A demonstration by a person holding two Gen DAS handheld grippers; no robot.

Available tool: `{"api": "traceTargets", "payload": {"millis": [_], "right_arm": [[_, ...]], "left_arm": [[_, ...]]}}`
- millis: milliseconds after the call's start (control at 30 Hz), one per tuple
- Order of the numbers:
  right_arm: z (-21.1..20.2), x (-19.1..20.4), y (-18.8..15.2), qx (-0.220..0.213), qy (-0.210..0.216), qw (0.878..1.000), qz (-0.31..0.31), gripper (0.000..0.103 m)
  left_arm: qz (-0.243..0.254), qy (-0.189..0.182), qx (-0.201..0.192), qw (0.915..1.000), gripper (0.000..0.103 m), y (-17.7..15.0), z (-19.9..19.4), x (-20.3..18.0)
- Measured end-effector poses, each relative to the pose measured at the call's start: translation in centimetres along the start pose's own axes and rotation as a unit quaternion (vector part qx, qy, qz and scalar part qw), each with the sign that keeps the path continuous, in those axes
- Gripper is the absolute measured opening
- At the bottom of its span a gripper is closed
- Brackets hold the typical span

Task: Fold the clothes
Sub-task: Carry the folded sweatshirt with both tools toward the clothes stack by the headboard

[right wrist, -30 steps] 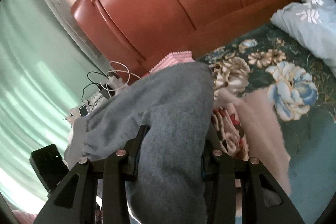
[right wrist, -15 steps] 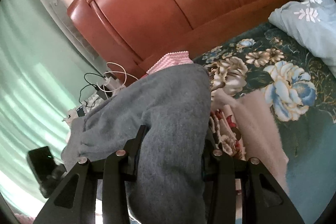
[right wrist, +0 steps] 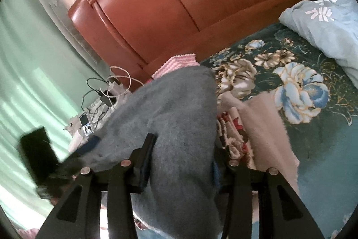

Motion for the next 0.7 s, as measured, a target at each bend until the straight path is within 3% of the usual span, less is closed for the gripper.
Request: {"api": "traceTargets", "payload": {"millis": [100,200,333,400,533,700], "right_arm": [[-1.4,-0.3,-0.2,-0.014,0.0,1.0,0.003,0.051],[-3.1,0.6,-0.1,-0.041,-0.036,0.998,-0.007,0.051],[-4.8,4.4,-0.1,-0.08,-0.077,0.992,-0.065,0.051],[-4.5,6.0,-0.2,-0.086,-0.066,0.99,-0.093,0.051],[-1.1,5.7,-0.8,-0.044,-0.08,0.99,-0.111,0.051],[1.5,2.7,-1.6,-0.028,-0.074,0.995,-0.066,0.051]], "left_arm": [[-0.002,-0.014,0.001,0.9999,0.078,-0.1,-0.4,0.0],[0.01,-0.003,0.003,0.9999,0.078,-0.1,-0.3,-0.2],[0.022,0.008,0.0,0.9997,0.078,-0.2,-0.3,-0.5],[0.027,0.012,0.0,0.9996,0.078,-0.3,-0.3,-0.6],[0.037,0.015,0.014,0.9991,0.078,-0.5,0.2,-0.5],[0.03,0.003,0.031,0.9991,0.078,-1.0,0.7,-0.2]]}}
Point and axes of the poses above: each gripper's, at about its wrist camera, not at the fingertips, and z roughly the way its jaws point, x to its left, y to its top, the point moved 3 cm from there along z, roughly the way its jaws point, and after that the axes turned 5 degrees about x, right-handed, at the moved point
